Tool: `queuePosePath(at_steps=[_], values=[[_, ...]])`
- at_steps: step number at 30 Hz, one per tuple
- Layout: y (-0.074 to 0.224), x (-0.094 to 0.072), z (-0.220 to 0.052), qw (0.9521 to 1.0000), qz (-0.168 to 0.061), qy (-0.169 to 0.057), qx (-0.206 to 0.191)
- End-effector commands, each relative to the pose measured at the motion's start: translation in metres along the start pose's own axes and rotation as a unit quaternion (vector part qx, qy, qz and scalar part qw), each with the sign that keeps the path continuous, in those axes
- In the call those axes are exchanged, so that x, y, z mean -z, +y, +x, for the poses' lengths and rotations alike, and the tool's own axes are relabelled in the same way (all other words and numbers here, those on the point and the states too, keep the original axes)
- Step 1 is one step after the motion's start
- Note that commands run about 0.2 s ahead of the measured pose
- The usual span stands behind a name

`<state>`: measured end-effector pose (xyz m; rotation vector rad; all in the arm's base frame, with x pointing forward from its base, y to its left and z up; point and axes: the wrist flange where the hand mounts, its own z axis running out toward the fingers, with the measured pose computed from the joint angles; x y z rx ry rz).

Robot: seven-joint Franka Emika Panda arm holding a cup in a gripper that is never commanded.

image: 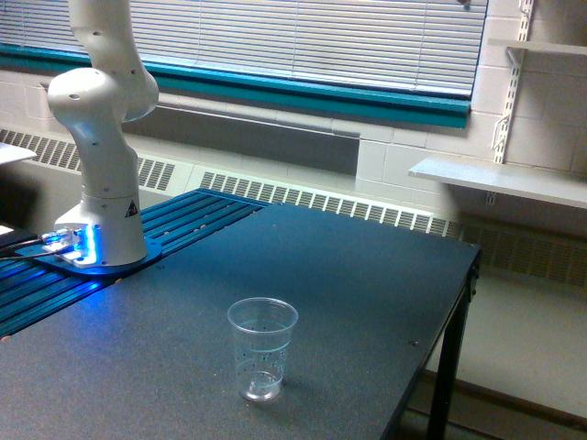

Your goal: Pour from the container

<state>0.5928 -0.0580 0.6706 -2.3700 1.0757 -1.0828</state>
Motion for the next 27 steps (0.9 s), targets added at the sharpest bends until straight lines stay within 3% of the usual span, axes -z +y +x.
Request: queuePosePath(at_steps=[1, 15, 27], values=[[0.002, -0.004, -0.004, 1.0000, 0.000, -0.003, 0.002], [0.022, -0.008, 0.000, 1.0000, 0.003, 0.005, -0.003], [0.081, -0.020, 0.006, 0.9996, -0.023, 0.008, -0.010]])
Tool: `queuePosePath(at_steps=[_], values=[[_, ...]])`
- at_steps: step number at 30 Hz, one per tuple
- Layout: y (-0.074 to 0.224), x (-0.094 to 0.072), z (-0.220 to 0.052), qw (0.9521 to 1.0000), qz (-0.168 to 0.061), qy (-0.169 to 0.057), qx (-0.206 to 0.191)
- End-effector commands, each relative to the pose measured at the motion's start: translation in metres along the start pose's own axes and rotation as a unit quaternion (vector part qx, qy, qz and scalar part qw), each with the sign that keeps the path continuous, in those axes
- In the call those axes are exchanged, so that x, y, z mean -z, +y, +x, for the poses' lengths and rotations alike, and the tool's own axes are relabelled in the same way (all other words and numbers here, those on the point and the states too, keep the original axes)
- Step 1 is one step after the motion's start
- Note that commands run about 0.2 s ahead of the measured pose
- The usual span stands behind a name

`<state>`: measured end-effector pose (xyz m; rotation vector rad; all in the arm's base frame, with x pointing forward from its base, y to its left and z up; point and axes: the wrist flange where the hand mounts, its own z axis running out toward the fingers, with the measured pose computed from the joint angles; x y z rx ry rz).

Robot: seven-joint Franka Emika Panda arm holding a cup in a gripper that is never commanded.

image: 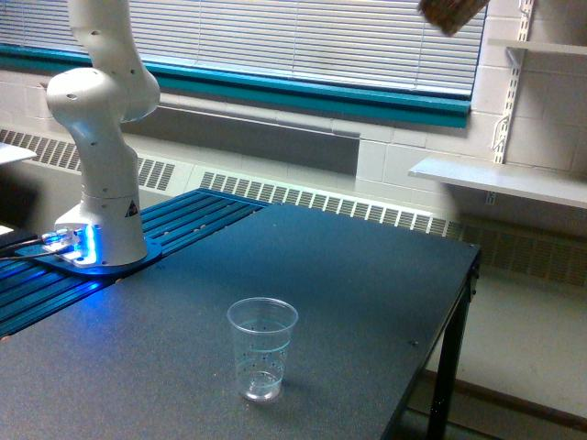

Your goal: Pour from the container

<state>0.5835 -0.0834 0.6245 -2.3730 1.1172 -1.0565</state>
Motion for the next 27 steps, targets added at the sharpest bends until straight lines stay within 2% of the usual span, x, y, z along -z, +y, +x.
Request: queuePosePath(at_steps=[1, 12, 18, 21, 24, 27], values=[[0.041, 0.002, 0.016, 0.9997, -0.017, 0.015, 0.002], [0.107, -0.012, 0.013, 0.9980, -0.062, 0.010, -0.009], [0.140, -0.014, 0.005, 0.9969, -0.078, 0.014, -0.004], [0.156, -0.014, -0.001, 0.9959, -0.087, 0.023, 0.001], [0.171, -0.014, -0.008, 0.9953, -0.095, 0.015, -0.003], [0.184, -0.014, -0.016, 0.9946, -0.103, 0.017, 0.001]])
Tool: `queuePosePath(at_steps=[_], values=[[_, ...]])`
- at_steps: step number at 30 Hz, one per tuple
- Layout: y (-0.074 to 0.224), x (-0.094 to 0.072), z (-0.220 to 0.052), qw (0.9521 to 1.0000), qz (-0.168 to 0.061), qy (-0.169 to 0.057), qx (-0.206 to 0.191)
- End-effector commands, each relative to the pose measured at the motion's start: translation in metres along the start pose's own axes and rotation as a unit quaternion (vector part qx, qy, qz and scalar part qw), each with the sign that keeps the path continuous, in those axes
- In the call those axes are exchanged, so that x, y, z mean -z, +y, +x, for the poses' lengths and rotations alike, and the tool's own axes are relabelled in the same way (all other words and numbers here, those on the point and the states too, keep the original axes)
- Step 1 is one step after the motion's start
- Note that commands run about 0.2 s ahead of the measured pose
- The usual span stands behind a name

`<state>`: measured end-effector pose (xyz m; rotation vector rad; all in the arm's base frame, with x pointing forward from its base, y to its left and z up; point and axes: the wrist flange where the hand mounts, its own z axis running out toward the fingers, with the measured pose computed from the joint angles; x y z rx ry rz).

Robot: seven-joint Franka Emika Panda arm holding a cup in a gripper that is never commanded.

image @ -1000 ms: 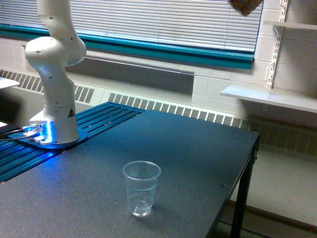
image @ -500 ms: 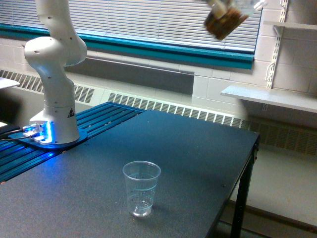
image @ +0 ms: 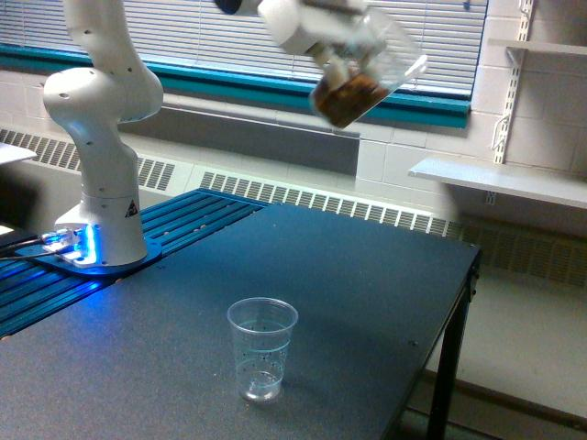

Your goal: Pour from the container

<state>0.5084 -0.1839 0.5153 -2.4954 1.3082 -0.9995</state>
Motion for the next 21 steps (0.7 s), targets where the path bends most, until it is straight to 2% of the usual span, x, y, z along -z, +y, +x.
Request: queuePosePath(at_steps=[1, 8, 13, 21], values=[[0.025, 0.003, -0.010, 0.9998, -0.006, 0.011, 0.014], [0.060, -0.004, -0.033, 0.9998, -0.021, -0.004, 0.003], [0.082, -0.008, -0.048, 0.9994, -0.035, -0.003, 0.004], [0.114, -0.019, -0.070, 0.9978, -0.065, -0.014, 0.000]])
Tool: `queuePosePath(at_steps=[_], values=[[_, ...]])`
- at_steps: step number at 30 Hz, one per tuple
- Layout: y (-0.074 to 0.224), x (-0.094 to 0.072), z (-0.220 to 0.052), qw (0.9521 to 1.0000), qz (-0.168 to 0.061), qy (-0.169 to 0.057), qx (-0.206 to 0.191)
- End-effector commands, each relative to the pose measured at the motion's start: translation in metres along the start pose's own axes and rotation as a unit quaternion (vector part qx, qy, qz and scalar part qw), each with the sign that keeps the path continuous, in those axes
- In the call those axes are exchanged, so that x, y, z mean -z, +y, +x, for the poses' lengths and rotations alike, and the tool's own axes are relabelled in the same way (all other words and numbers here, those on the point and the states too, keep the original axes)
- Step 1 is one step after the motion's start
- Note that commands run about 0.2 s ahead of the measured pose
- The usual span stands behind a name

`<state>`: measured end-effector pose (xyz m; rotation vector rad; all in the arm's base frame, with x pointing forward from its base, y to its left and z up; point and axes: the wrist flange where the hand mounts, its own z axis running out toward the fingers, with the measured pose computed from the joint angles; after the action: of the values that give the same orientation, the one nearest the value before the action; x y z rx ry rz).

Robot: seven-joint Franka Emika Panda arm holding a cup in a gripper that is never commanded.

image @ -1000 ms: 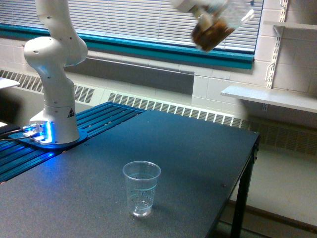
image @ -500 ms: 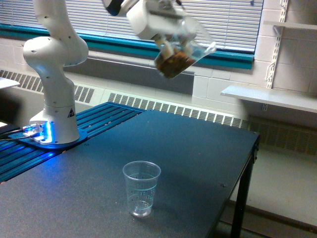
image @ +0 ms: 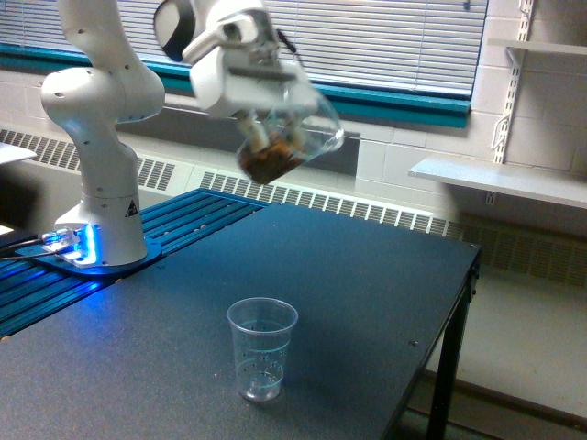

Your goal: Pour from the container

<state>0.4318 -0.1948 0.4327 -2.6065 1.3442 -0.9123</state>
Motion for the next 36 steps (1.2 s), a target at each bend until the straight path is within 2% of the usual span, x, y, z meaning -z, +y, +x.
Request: queuePosePath(at_steps=[1, 19, 36], values=[[0.025, -0.007, -0.011, 0.9997, -0.018, -0.001, -0.019], [0.070, -0.038, -0.034, 0.9961, -0.076, -0.023, -0.039], [0.093, -0.062, -0.059, 0.9910, -0.121, -0.049, -0.029]])
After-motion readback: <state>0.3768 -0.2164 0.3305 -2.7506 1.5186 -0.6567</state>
